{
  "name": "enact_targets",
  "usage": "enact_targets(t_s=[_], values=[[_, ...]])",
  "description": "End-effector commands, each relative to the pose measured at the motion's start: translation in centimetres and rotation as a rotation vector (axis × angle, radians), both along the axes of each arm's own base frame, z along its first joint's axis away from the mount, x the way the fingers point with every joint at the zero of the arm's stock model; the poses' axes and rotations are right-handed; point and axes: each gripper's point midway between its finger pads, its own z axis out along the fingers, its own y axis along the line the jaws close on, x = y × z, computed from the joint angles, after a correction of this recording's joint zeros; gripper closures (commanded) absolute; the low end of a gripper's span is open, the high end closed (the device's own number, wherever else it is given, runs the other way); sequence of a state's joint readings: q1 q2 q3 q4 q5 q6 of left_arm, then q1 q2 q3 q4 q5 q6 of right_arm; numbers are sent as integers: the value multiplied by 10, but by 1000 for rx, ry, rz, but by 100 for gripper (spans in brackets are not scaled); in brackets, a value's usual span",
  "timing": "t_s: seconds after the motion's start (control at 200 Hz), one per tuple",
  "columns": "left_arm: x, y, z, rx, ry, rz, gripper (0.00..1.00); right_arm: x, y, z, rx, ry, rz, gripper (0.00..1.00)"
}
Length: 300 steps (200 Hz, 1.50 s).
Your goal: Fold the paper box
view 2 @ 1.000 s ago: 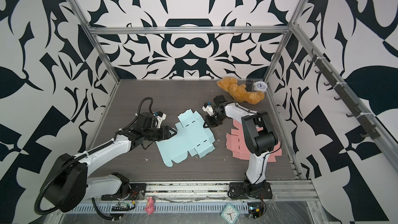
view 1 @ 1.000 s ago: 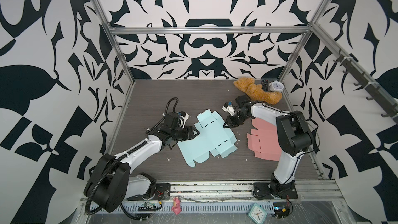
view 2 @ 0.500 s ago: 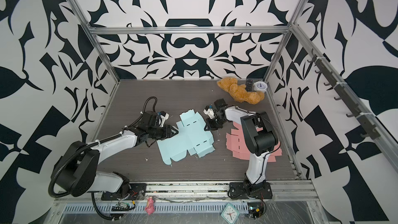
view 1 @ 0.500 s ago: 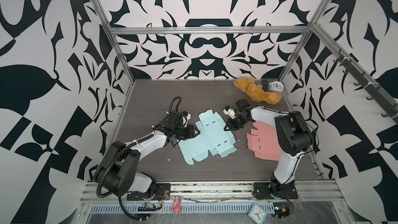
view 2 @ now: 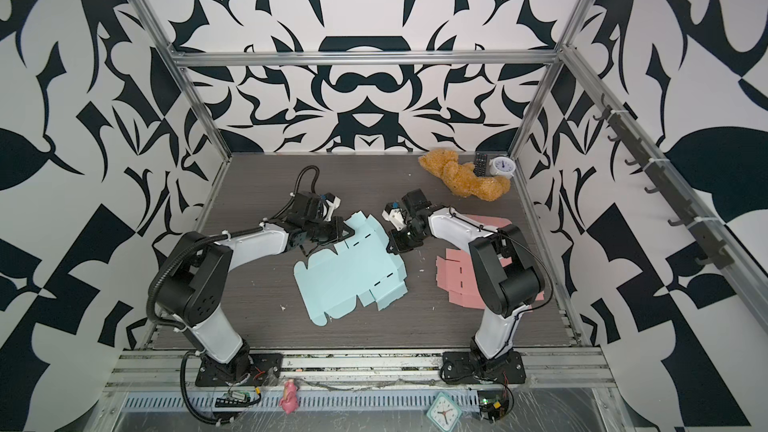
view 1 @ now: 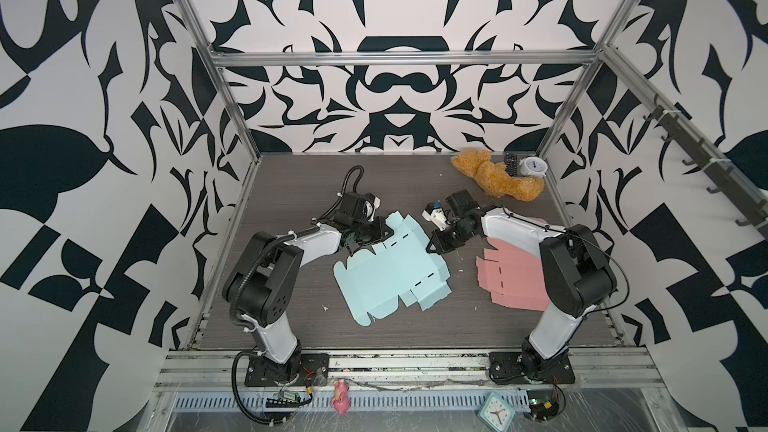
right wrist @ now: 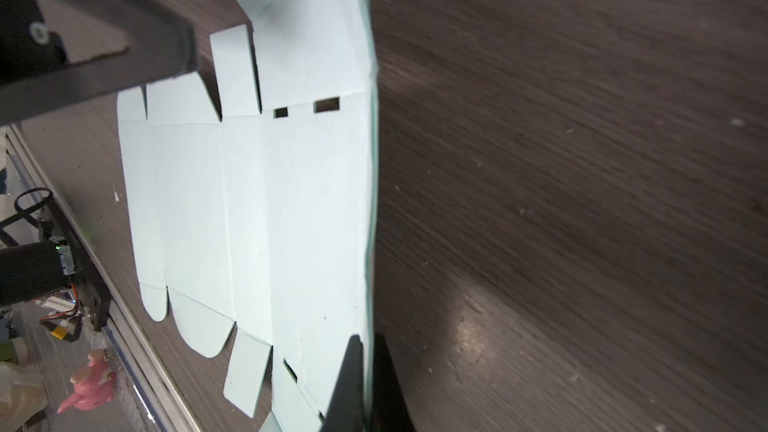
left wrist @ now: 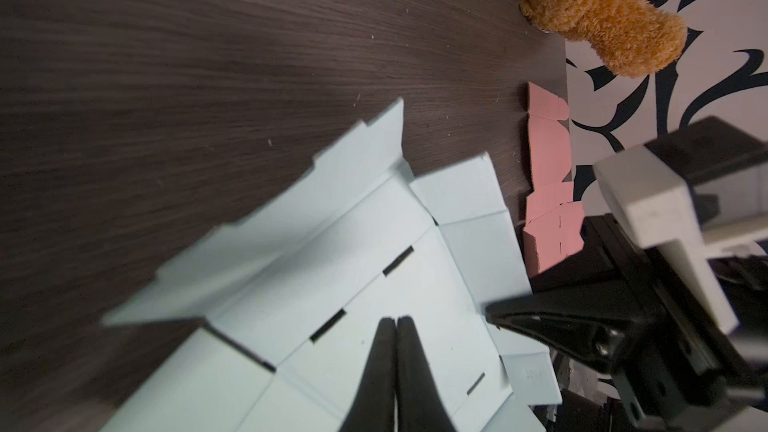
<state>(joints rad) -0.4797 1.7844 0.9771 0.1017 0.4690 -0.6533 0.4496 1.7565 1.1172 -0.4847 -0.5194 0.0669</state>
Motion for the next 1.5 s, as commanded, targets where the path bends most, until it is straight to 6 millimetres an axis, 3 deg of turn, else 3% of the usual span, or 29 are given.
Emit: enact_targets(t_s=[0.0, 0.26, 0.46, 1.14, 1.495], values=[[15, -7, 3, -24, -19, 2, 96, -6, -1, 8, -15, -27, 18, 99], [43, -10, -1, 35, -55, 27, 100, -9, 3, 11, 3, -48, 46, 99], [52, -15, 2, 44, -57, 20, 100, -8, 6, 11, 13, -47, 49, 99], [29, -30, 15, 57, -95, -94, 100, -8, 6, 13, 5, -57, 59, 98], [22, -27, 20, 90, -109, -119, 100, -6, 5, 12, -11, -63, 58, 98]])
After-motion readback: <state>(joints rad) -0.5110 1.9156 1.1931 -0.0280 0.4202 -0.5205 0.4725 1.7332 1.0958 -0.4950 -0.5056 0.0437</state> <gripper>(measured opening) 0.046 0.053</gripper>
